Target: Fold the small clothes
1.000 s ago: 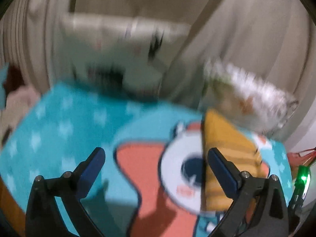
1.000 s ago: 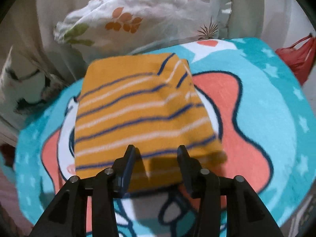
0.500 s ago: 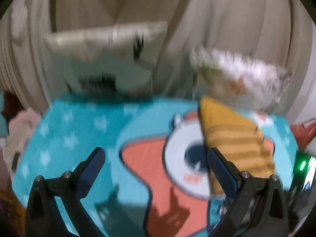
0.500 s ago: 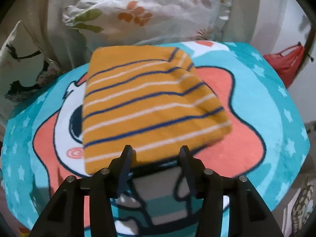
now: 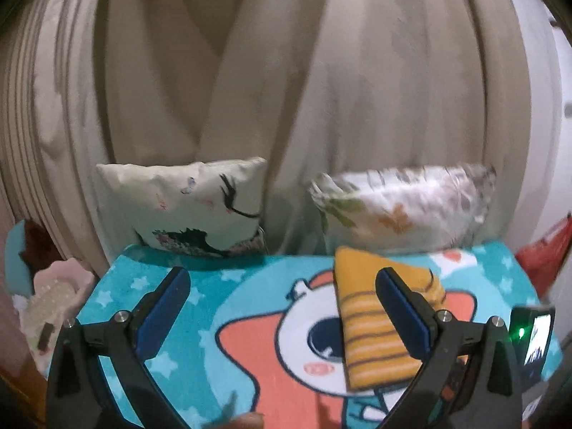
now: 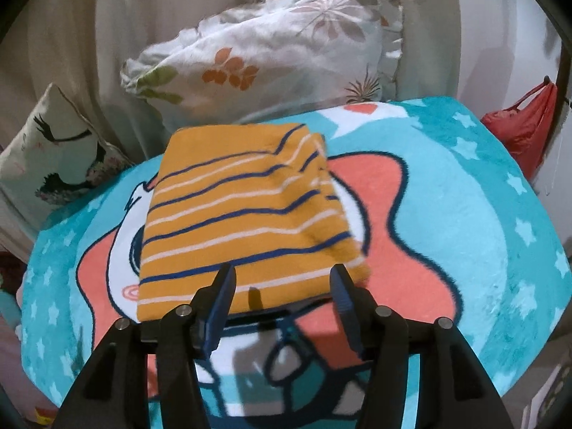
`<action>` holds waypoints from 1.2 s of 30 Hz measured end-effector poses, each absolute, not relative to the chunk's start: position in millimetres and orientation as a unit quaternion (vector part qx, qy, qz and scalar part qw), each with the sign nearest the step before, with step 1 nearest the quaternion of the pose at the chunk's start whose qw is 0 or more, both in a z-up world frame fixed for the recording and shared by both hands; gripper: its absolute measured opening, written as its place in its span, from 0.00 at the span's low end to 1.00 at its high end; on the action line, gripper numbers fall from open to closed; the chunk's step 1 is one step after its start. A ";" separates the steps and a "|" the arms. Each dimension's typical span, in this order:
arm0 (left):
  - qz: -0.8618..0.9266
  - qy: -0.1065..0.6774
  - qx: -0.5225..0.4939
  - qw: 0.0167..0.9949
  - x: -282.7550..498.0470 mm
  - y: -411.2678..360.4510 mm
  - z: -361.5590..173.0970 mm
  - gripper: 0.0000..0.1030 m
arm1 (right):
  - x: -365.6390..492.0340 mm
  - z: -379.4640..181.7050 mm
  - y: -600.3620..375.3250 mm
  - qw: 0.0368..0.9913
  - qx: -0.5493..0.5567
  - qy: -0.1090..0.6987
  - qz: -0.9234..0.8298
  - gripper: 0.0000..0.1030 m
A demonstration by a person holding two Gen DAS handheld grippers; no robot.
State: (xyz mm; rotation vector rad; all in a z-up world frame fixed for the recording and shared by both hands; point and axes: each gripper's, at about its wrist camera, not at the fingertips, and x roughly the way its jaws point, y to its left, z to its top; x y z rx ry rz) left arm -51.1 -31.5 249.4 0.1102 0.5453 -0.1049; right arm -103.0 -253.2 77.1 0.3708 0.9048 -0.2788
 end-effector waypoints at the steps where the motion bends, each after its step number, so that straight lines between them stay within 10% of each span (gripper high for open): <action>1: -0.057 0.280 0.053 0.957 -53.8 -36.5 247.6 1.00 | -104.9 76.3 -258.9 0.873 0.183 0.433 -0.132 0.57; 36: 0.019 0.486 0.035 0.873 -120.2 -81.4 140.8 1.00 | -175.5 92.1 -275.3 0.918 0.089 0.379 -0.077 0.74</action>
